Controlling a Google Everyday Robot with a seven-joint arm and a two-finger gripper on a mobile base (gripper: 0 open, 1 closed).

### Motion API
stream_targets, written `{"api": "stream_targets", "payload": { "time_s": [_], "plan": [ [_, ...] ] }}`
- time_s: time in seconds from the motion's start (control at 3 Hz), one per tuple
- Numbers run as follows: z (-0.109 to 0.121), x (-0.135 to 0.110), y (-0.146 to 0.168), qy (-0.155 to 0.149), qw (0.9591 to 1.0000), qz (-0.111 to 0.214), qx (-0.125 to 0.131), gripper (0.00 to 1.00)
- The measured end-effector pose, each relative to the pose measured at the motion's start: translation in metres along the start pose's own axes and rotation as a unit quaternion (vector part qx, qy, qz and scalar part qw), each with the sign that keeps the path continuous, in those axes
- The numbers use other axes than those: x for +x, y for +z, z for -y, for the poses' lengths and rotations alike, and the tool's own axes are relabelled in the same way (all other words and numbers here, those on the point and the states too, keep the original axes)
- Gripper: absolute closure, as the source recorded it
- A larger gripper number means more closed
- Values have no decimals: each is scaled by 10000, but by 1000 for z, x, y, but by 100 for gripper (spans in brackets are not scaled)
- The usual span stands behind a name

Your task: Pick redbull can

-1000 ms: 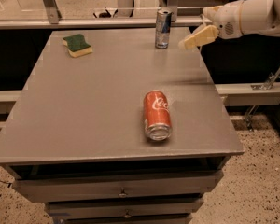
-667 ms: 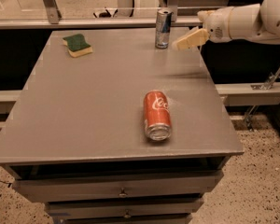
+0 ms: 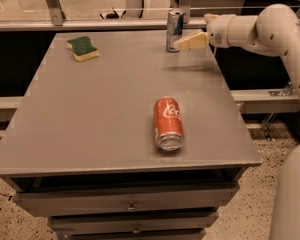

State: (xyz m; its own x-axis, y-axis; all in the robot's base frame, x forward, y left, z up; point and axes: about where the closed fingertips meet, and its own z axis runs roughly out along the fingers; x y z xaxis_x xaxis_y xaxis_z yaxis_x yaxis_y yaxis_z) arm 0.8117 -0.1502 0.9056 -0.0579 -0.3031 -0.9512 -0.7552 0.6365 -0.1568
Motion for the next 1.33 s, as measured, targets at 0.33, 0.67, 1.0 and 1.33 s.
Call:
{"api": "stream_targets", "payload": {
  "time_s": [0.33,0.67,1.0,1.33],
  "plan": [
    [11,2,24,58,9999,133,61,0],
    [14,-1,49,120,9996,258,17,0],
    [14,-3,66,198,9992,338,-54,18],
    [12,-3,71,304,9987,388,-125,41]
  ]
}}
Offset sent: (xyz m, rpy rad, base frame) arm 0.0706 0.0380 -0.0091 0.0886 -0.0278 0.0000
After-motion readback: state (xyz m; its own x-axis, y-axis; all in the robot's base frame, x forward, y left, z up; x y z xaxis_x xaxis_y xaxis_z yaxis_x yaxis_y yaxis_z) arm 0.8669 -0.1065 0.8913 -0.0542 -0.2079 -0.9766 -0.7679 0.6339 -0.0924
